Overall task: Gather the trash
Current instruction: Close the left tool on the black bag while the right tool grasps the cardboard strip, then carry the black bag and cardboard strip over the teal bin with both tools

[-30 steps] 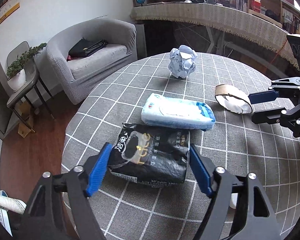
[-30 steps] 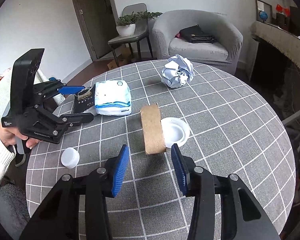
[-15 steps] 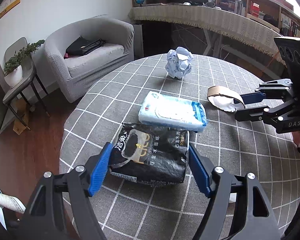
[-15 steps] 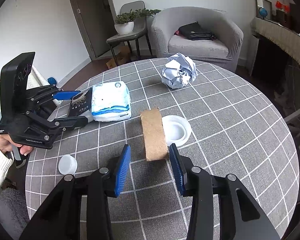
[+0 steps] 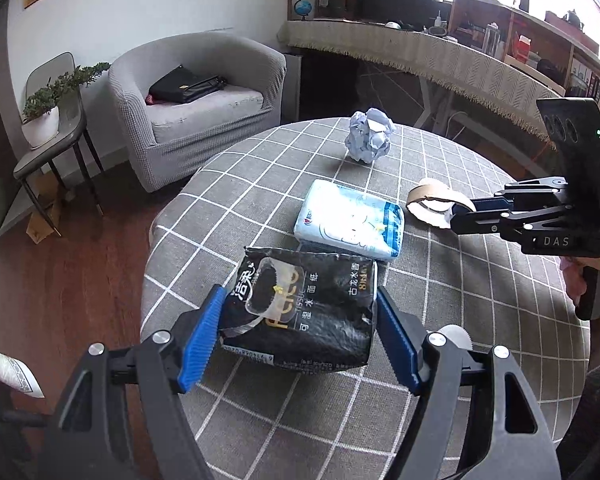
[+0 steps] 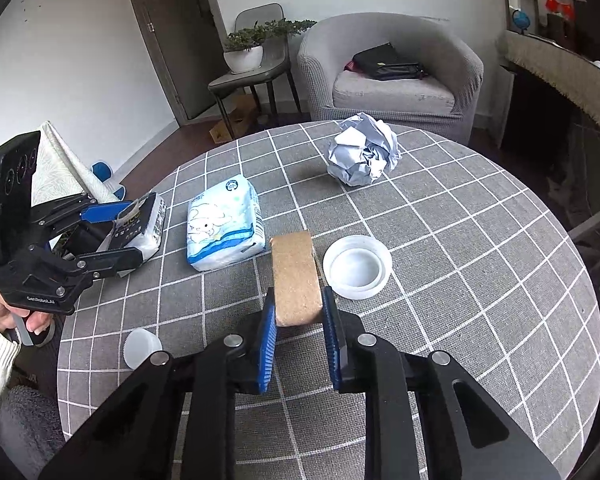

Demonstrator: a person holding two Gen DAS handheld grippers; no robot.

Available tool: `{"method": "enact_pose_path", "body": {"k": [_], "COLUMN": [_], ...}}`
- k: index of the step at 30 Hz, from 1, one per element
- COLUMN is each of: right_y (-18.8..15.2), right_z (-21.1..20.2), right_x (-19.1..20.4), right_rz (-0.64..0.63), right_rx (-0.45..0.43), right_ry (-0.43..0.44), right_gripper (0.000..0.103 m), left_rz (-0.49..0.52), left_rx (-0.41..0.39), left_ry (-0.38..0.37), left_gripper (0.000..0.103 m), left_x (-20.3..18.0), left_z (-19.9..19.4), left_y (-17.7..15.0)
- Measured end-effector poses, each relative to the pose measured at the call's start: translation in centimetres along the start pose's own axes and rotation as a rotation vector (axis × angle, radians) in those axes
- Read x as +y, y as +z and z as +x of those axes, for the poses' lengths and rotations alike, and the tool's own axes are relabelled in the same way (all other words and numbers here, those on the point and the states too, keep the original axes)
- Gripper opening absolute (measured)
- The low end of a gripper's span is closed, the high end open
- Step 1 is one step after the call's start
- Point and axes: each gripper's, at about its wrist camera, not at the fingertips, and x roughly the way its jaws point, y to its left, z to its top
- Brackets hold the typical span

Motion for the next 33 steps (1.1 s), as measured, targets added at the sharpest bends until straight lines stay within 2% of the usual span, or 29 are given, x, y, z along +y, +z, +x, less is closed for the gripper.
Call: {"method": "enact_pose_path", "body": {"k": [5,10,18,27,33], "right_y": [-0.9,-1.8,-4.0,-5.9,-6.0], "right_z": [-0.9,-2.3,-4.4,-5.4,-5.4], "right_x": [0.0,0.6,3.6,8.1,11.3], "right_rz": [0.013,0.032,0.034,0.021,-0.007], "right_rx": [-0.004,-0.016,-0.039,-0.058,-0.066], "right_ry": [-0.003,0.002,0.002,0.028,0.053], "right_gripper": [0.021,0.021,0.021,0.022,0.022], "left_rz": [-0.007,-0.011,-0.029,-0.166,-0.274], "left_rx": [-0.018,-0.024,-0.036,-0.075,-0.097], "left_ry": [0.047,0.044,0.065,0.107,0.189], "left_gripper": [0.076,0.076,0.075,0.075,0.075], "left_x": [-0.9,-2.0,-3.9,-2.5,0.4], "left_z": [-1.7,-3.0,-6.0,-10.2,-13.0], "left_y": [-1.0,-1.9,-4.6,-9.0,-12.0]}}
